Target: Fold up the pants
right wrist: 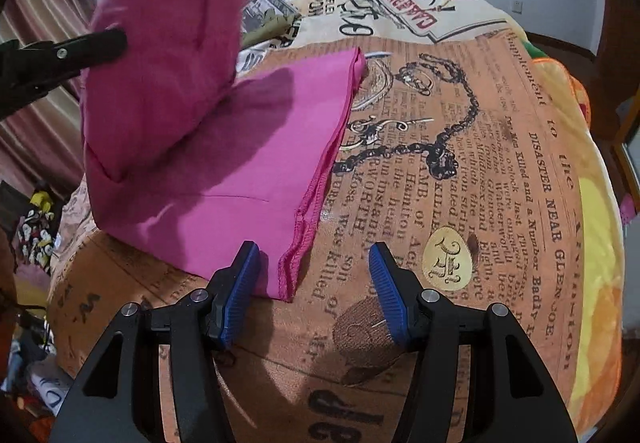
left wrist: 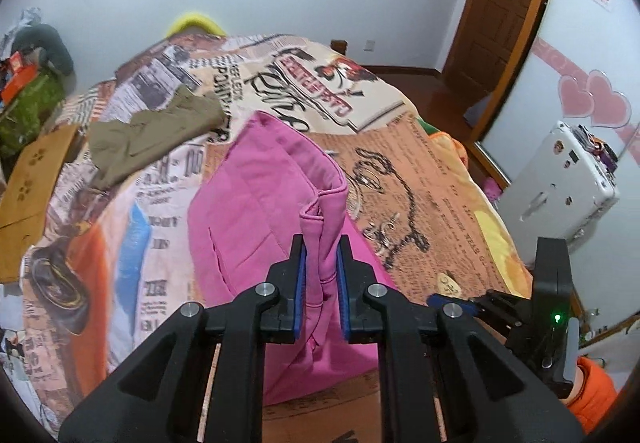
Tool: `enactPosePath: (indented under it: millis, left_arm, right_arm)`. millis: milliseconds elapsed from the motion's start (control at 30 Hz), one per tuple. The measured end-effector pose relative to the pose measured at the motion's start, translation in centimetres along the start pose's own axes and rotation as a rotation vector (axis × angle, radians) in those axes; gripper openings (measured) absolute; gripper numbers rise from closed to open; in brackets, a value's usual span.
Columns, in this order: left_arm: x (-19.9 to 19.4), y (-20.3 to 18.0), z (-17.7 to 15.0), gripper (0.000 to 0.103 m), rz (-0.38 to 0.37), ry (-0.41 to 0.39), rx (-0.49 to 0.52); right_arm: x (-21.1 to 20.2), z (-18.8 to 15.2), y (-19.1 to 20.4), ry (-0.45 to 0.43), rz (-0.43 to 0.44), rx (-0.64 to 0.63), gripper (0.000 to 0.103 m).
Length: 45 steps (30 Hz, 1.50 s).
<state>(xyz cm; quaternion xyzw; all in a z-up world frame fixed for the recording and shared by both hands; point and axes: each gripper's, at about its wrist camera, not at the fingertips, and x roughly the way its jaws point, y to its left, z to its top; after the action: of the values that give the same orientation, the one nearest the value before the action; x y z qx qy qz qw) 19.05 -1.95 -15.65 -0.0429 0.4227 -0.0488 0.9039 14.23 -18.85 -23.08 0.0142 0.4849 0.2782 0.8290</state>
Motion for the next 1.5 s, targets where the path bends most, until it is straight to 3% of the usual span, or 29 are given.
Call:
enactPosePath:
  millis: [333,633,900,967,1133,1333,1500]
  left_arm:
    - [4.3,-1.8,-1.7,0.013,-0.096,0.14,0.028]
    - [5.7,-2.8,-3.0,0.014,-0.115,0.193,0.068]
    - [4.4,-3.1,-2.8,0.02,-0.128,0.165,0.104]
    - [3.0,-2.8,-2.6,0.02,-0.133,0.11,0.105]
    - [2.2,-0.4,-2.7,0.02,-0.079,0.096,0.091]
    - [4.6,2.2,-5.4,0.02,-0.028,0.208,0.074]
    - [4.2,1.4,-6.6,0.022,0.012,0.184,0.119]
  right_arm:
    - [-0.1,0.0,0.2,0.007,0.007,0.006,0.053]
    - [0.0,0.0,0.2,0.007,0.007,0.006,0.053]
    - [-0.2,0.1,0.3,0.016,-0.001,0.006,0.053]
    - [-0.4,0.2,0.3,0.011,-0.007,0.008,0.053]
    - [-2.1,0.7,0.3,-0.039,-0.012,0.013,0.053]
    - [-4.2,2.4,1.3,-0.117,-0.005,0.003,0.053]
    - [-3.6,3.8,2.3,-0.141,-0.005,-0.015,0.053]
